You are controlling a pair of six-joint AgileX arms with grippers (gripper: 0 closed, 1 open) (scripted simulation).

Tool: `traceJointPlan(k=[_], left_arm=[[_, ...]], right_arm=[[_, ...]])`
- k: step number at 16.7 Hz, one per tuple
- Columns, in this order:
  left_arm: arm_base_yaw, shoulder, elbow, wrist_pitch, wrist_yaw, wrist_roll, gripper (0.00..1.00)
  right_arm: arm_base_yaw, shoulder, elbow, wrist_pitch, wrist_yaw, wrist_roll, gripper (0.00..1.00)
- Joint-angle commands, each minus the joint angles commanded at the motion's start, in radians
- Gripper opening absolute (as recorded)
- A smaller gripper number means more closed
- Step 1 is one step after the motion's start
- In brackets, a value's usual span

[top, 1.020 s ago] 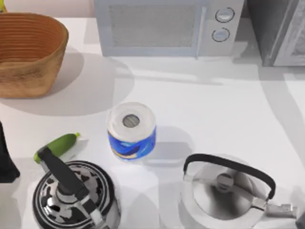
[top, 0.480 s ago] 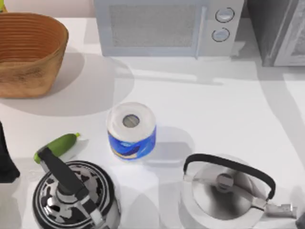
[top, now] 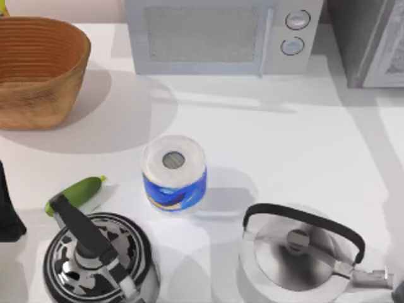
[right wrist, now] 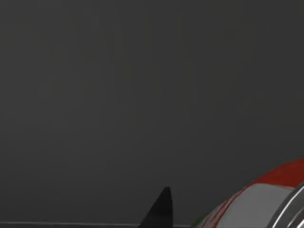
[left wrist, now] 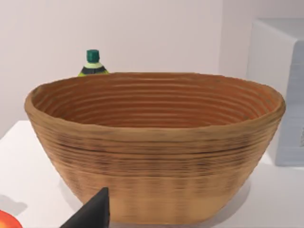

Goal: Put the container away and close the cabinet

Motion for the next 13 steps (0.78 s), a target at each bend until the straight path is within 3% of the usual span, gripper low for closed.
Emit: traceJointPlan(k=[6,13], left_arm=[[0.000,0.000,0.000,0.000,0.000,0.000,1.00],[0.000,0.000,0.000,0.000,0.000,0.000,1.00]], right_arm=[[-0.041,0.280,0.381,-0.095,-0.024,-0.002,0.00],[-0.052,0.333,0.441,-0.112,-0.028,-0.003,0.00]])
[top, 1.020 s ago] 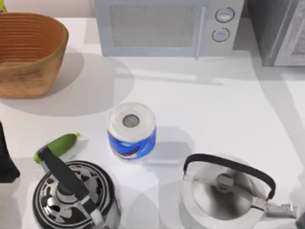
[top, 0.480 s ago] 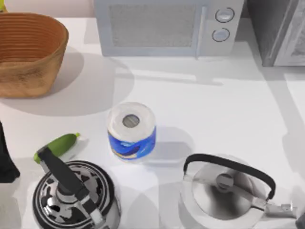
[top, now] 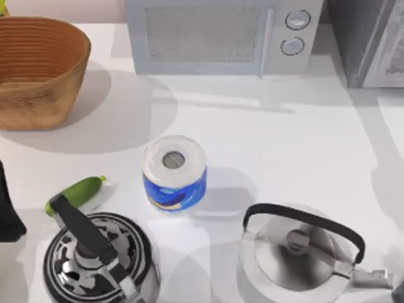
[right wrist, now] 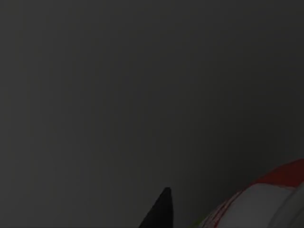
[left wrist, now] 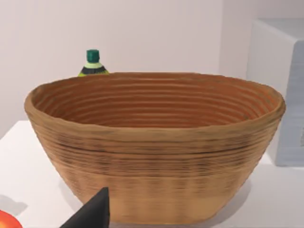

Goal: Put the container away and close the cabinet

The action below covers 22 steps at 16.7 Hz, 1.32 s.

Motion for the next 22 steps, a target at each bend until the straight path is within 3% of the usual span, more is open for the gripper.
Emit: traceJointPlan(k=[13,22], left_arm=[[0.000,0.000,0.000,0.000,0.000,0.000,1.00],[0.000,0.000,0.000,0.000,0.000,0.000,1.00]], right_arm=[[0.000,0.000,0.000,0.000,0.000,0.000,0.98],[0.002,0.000,0.000,0.000,0.000,0.000,1.00]])
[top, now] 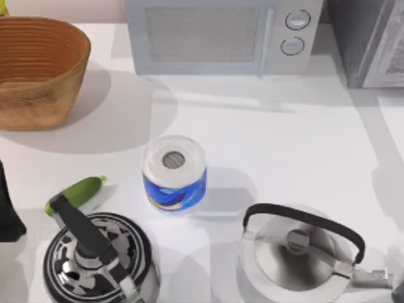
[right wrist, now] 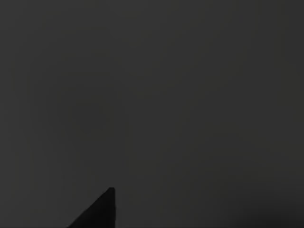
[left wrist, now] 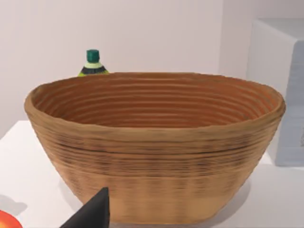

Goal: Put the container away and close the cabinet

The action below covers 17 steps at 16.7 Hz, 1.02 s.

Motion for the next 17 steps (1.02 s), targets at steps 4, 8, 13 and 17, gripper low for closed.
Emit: traceJointPlan(k=[4,8,13,17], left_arm=[[0.000,0.000,0.000,0.000,0.000,0.000,1.00],[0.000,0.000,0.000,0.000,0.000,0.000,1.00],[0.000,0.000,0.000,0.000,0.000,0.000,1.00],[0.000,0.000,0.000,0.000,0.000,0.000,1.00]], right_arm=[[-0.013,-0.040,-0.060,0.013,0.008,-0.013,1.00],[-0.052,-0.200,-0.285,0.063,0.027,-0.038,1.00],[-0.093,-0.575,-0.794,0.177,0.030,-0.041,1.00],[-0.100,-0.963,-1.343,0.299,-0.002,-0.028,1.00]])
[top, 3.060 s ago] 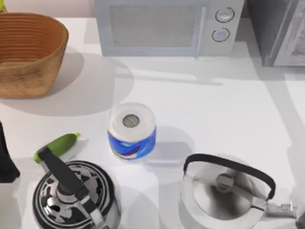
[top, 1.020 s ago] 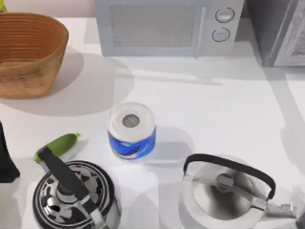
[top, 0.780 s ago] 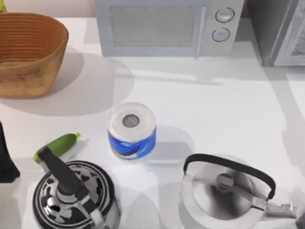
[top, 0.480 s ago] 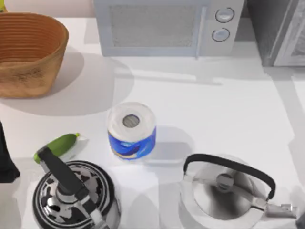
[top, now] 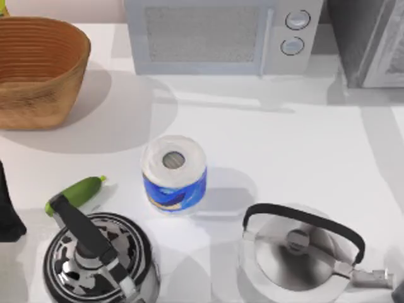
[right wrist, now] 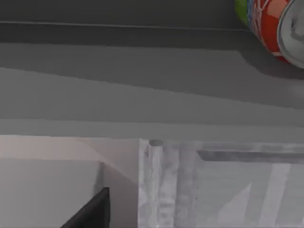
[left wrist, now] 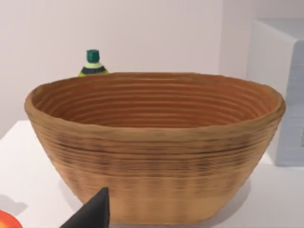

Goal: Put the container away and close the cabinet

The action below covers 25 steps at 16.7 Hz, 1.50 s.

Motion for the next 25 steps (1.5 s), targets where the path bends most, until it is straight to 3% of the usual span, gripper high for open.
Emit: traceJointPlan(k=[6,12,16,22,25], left_arm=[[0.000,0.000,0.000,0.000,0.000,0.000,1.00],[0.000,0.000,0.000,0.000,0.000,0.000,1.00],[0.000,0.000,0.000,0.000,0.000,0.000,1.00],[0.000,0.000,0.000,0.000,0.000,0.000,1.00],[0.000,0.000,0.000,0.000,0.000,0.000,1.00]], right_arm=[[0.018,-0.572,-0.797,0.188,-0.077,0.010,1.00],[0.013,-1.003,-1.277,0.331,-0.118,0.008,1.00],[-0.001,-1.115,-1.394,0.374,-0.120,0.009,1.00],[0.002,-1.114,-1.397,0.374,-0.121,0.009,1.00],[-0.053,-1.053,-1.355,0.438,-0.183,0.011,1.00]])
